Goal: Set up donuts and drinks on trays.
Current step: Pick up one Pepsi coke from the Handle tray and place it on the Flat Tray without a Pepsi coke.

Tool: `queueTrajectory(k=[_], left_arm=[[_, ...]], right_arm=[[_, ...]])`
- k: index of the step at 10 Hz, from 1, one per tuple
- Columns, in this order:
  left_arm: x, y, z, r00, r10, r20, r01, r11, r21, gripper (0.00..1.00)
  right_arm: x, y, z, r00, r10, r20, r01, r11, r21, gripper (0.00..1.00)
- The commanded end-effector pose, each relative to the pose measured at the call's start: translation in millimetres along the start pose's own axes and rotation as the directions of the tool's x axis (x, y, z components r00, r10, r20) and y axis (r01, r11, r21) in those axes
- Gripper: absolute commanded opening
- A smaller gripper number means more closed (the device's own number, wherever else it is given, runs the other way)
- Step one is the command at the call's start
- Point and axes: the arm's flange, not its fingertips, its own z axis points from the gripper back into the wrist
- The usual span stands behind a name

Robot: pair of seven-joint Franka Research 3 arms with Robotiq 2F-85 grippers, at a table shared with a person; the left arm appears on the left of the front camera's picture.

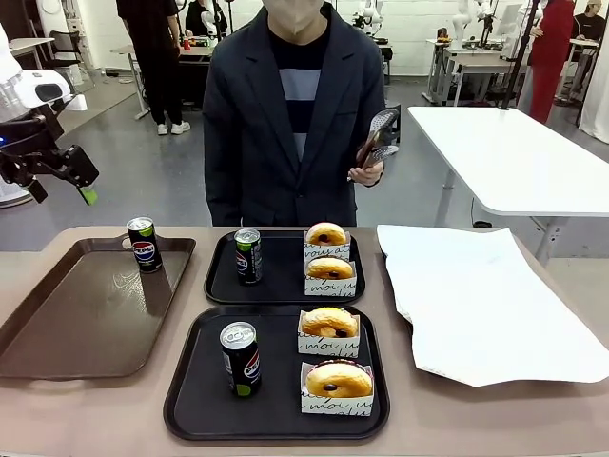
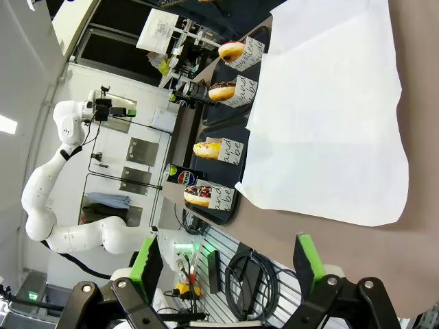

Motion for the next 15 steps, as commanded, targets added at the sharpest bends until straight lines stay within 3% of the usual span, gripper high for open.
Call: queueTrajectory(k=[1, 3, 4, 5, 8, 9, 10, 11, 13, 15], left_arm=[[0.0, 0.4, -0.5, 1.000, 0.001, -0.001, -0.001, 1.000, 0.000, 1.00], [21.3, 41.7, 10.0, 0.967, 0.122, -0.226, -0.175, 0.957, -0.230, 1.00], [23.8, 77.2, 12.2, 0.921, 0.171, -0.351, -0.288, 0.905, -0.313, 1.00], [13.8, 116.9, 13.4, 0.894, 0.188, -0.407, -0.357, 0.846, -0.395, 1.00], [-15.9, 194.4, -8.2, 0.927, 0.073, -0.369, -0.322, 0.662, -0.677, 1.00], [-34.8, 215.2, -27.0, 0.944, 0.065, -0.323, -0.299, 0.580, -0.758, 1.00], [-50.8, 228.1, -42.8, 0.964, 0.086, -0.253, -0.259, 0.531, -0.806, 1.00], [-62.9, 235.9, -59.2, 0.970, 0.127, -0.208, -0.243, 0.531, -0.812, 1.00], [-78.1, 251.2, -77.5, 0.965, 0.133, -0.225, -0.261, 0.470, -0.843, 1.00], [-91.4, 267.3, -83.3, 0.969, 0.171, -0.181, -0.240, 0.447, -0.862, 1.00]], right_arm=[[2.4, -0.3, -0.1, 1.000, 0.017, 0.018, -0.017, 1.000, 0.020, 1.00], [2.4, -0.3, -0.1, 1.000, 0.017, 0.018, -0.017, 1.000, 0.020, 1.00], [2.4, -0.3, -0.1, 1.000, 0.017, 0.018, -0.017, 1.000, 0.020, 1.00], [2.4, -0.3, -0.1, 1.000, 0.017, 0.018, -0.017, 1.000, 0.020, 1.00], [2.4, -0.3, -0.1, 1.000, 0.017, 0.018, -0.017, 1.000, 0.020, 1.00], [2.4, -0.3, -0.1, 1.000, 0.017, 0.018, -0.017, 1.000, 0.020, 1.00], [2.4, -0.3, -0.1, 1.000, 0.017, 0.018, -0.017, 1.000, 0.020, 1.00], [2.4, -0.3, -0.1, 1.000, 0.017, 0.018, -0.017, 1.000, 0.020, 1.00], [2.4, -0.3, -0.1, 1.000, 0.017, 0.018, -0.017, 1.000, 0.020, 1.00], [2.4, -0.3, -0.1, 1.000, 0.017, 0.018, -0.017, 1.000, 0.020, 1.00]])
